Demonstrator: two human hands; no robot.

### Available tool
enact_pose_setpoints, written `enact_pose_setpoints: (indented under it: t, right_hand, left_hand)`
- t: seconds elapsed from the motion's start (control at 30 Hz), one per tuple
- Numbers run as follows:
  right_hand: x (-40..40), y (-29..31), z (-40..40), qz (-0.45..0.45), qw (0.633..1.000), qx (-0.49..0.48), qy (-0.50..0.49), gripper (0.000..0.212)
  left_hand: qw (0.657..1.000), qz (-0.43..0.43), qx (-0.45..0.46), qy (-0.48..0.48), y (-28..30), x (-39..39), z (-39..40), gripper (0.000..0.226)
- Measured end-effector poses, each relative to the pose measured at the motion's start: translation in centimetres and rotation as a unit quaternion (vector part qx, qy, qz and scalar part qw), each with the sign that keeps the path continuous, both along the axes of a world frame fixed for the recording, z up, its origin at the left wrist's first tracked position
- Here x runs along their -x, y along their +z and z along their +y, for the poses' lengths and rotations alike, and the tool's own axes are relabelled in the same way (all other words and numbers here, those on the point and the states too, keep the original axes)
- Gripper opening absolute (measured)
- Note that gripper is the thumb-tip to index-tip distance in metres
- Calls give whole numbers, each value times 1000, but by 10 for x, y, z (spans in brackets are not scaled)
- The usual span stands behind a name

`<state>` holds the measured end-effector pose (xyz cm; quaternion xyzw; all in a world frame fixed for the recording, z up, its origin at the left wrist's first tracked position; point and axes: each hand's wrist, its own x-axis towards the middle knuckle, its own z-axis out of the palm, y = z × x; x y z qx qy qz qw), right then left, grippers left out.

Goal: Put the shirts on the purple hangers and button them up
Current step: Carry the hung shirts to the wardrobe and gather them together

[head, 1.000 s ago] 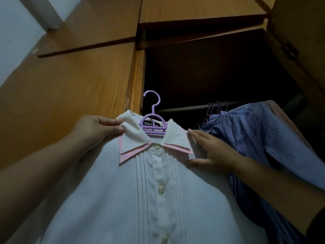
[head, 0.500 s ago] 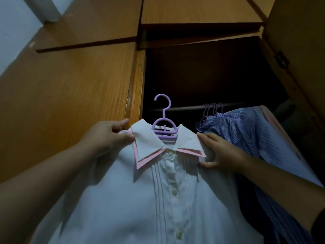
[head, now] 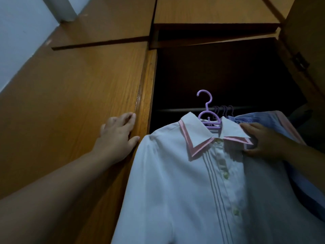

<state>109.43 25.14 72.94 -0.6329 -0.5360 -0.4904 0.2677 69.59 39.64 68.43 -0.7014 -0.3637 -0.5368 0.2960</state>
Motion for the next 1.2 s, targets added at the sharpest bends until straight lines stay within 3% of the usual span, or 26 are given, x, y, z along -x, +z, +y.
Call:
enact_pose_setpoints:
  t: [0.13, 0.3, 0.53, 0.6, 0.83, 1.2]
  right_hand:
    - [-10, 11, -3, 16, 1000, -15, -15, 95]
    - [-9, 11, 0, 11, 990, -29, -135, 92]
    - [26, 18, 36, -27, 985, -61, -157, 71]
    - [34, 23, 47, -6, 984, -65, -166, 75]
    - [39, 34, 82, 23, 982, -83, -169, 87]
    - [30, 58, 118, 26, 968, -118, -219, 74]
  left_hand:
    - [999, -12, -10, -28, -5, -1, 8, 67]
    - [996, -15, -23, -86, -6, -1, 17, 64]
    - [994, -20, -49, -98, -4, 0, 21, 62]
    - [994, -18, -53, -99, -4, 1, 21, 62]
    - [992, -10, -79, -100, -2, 5, 29, 93]
    - [981, -33, -114, -156, 0, 7, 39, 77]
